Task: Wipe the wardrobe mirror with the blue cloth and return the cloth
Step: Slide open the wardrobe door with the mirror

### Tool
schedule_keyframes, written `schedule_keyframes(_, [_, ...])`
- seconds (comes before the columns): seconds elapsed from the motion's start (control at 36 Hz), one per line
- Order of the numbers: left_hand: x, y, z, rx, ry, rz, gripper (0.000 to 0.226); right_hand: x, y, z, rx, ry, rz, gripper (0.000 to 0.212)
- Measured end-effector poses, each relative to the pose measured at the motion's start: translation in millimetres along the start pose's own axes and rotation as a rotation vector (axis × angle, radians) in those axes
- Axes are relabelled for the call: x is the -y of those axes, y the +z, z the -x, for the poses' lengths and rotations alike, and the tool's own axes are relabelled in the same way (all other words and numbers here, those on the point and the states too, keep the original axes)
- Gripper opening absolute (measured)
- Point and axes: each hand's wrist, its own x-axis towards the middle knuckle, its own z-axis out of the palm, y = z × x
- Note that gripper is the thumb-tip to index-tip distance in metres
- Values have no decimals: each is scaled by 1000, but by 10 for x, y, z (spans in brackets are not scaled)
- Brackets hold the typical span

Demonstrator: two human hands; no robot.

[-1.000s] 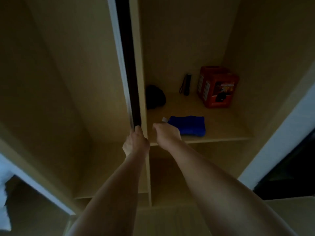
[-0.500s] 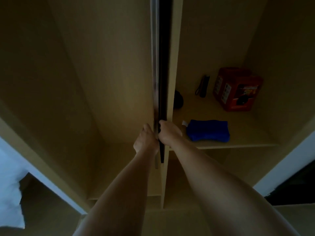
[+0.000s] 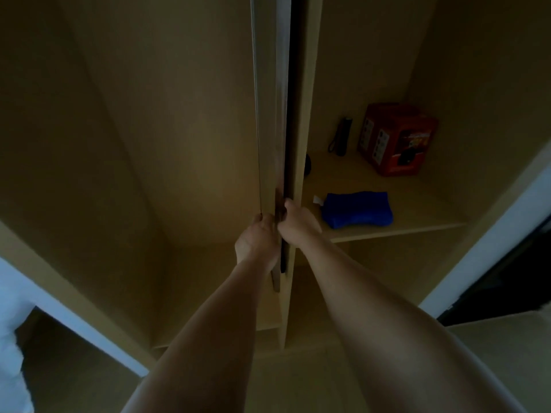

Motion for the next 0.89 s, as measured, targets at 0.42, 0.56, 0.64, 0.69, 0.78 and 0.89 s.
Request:
schedule_keyframes(0.42, [-119, -132, 982, -88, -7, 53, 18, -235, 19, 856, -56, -78, 8, 24])
schedule_keyframes(0.56, [-197, -138, 1321, -112, -42, 9, 22, -348, -10, 1221, -44, -108, -12, 18])
schedule_keyframes(0.64, [-250, -149, 1523, -114, -48, 1, 24, -402, -29, 1392, -32, -117, 17, 7])
schedule_keyframes(0.69, [-283, -153, 1642, -114, -55, 9, 25, -435, -36, 1489, -22, -120, 29, 4])
schedule_keyframes(0.78, [-319, -146, 1796, -123, -68, 29, 25, -493, -53, 1623, -14, -145, 23, 4])
schedule_keyframes(0.89, [-359, -119, 1951, -140, -86, 18, 25, -547, -93, 1810, 15, -154, 8, 8])
